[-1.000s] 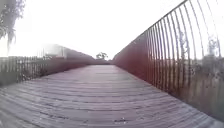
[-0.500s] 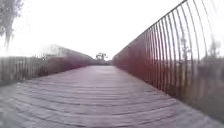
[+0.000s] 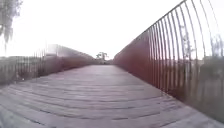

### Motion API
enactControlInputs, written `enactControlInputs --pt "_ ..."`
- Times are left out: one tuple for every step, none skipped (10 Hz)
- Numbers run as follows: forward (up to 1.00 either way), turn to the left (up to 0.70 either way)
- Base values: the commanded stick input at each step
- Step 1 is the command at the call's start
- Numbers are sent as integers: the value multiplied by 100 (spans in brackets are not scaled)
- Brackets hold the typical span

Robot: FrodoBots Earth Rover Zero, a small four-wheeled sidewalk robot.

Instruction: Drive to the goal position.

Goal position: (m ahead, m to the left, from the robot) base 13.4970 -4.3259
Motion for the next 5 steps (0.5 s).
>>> enactControlInputs --pt "70 0" --pt "70 0" --pt "70 0" --pt "70 0" --pt "70 0"
